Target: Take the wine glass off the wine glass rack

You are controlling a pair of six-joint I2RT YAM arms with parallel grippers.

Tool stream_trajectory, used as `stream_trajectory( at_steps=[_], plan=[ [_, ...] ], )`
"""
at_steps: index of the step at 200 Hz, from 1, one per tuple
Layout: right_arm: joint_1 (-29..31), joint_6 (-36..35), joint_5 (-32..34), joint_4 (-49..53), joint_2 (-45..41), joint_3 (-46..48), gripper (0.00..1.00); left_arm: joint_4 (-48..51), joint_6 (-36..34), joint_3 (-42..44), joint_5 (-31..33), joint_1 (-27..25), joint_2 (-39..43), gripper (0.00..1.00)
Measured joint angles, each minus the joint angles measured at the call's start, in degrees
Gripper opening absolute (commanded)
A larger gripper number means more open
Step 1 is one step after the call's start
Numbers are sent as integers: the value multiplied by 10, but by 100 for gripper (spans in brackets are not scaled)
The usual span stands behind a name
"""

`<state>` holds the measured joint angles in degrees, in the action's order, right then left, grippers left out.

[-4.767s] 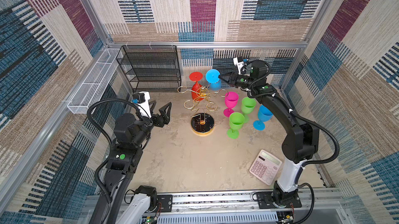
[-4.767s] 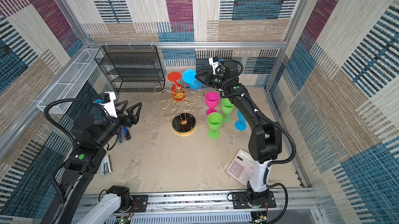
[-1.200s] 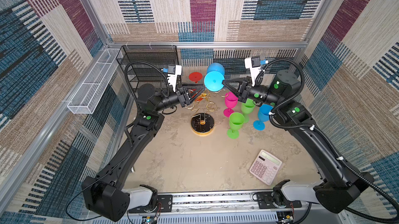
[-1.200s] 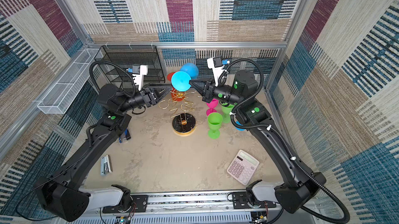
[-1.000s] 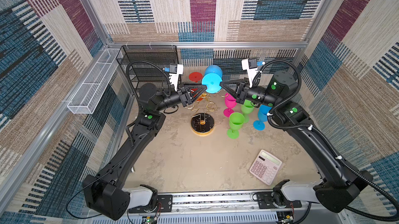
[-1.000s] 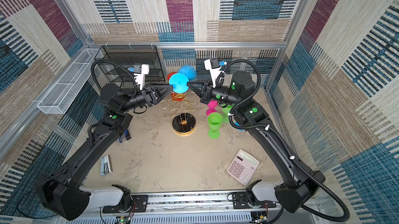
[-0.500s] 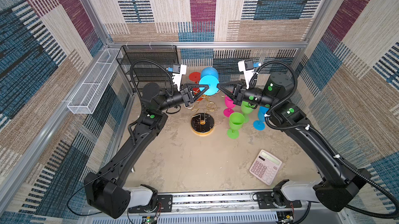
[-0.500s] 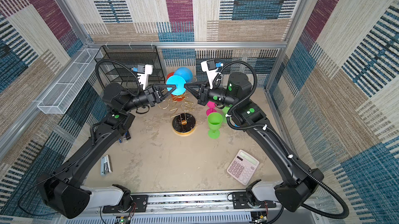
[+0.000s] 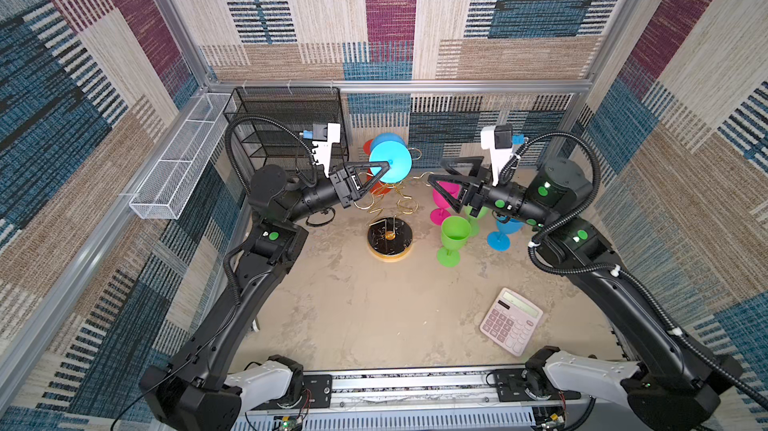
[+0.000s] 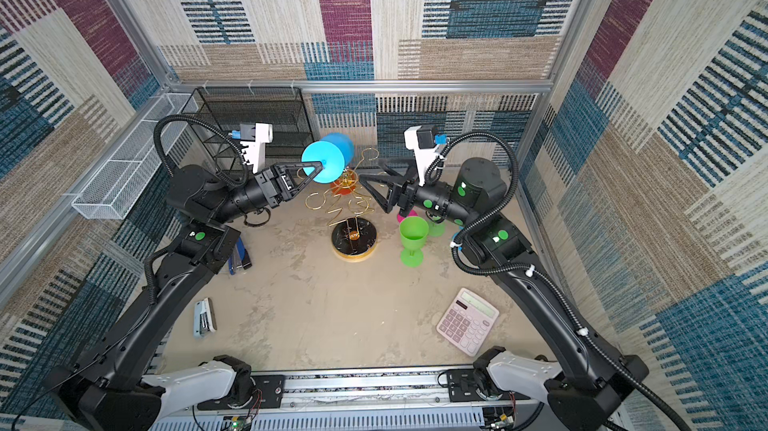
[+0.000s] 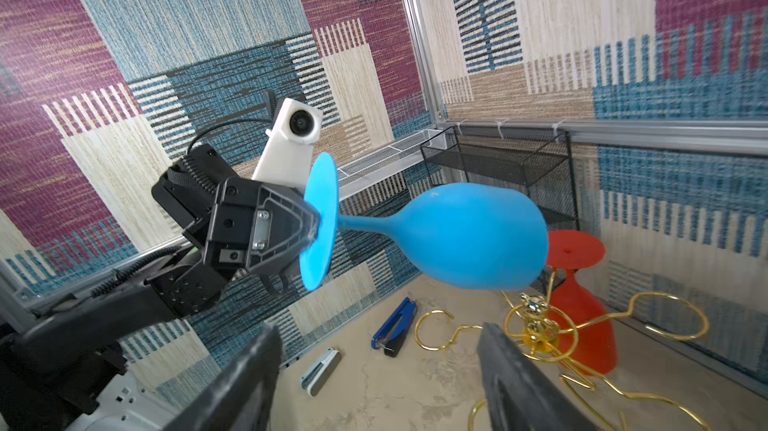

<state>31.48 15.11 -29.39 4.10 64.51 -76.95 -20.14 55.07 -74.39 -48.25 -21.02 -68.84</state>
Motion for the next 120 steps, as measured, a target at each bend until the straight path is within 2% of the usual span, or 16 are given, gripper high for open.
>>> stream_trajectory(
  at_steps=[6,50,82,120],
  plan=[
    [0,-18,9,-11,-10,18,100,-1,19,0,-1,1,0,0],
    [2,-133,56,-93,-31,133,99,-30,126,3,-30,11,0,0],
    [27,-208,59,-162,1,139,99,-30,151,11,-42,18,10,0],
    [67,-279,76,-199,63,102,99,-32,179,22,-47,21,14,0]
  ],
)
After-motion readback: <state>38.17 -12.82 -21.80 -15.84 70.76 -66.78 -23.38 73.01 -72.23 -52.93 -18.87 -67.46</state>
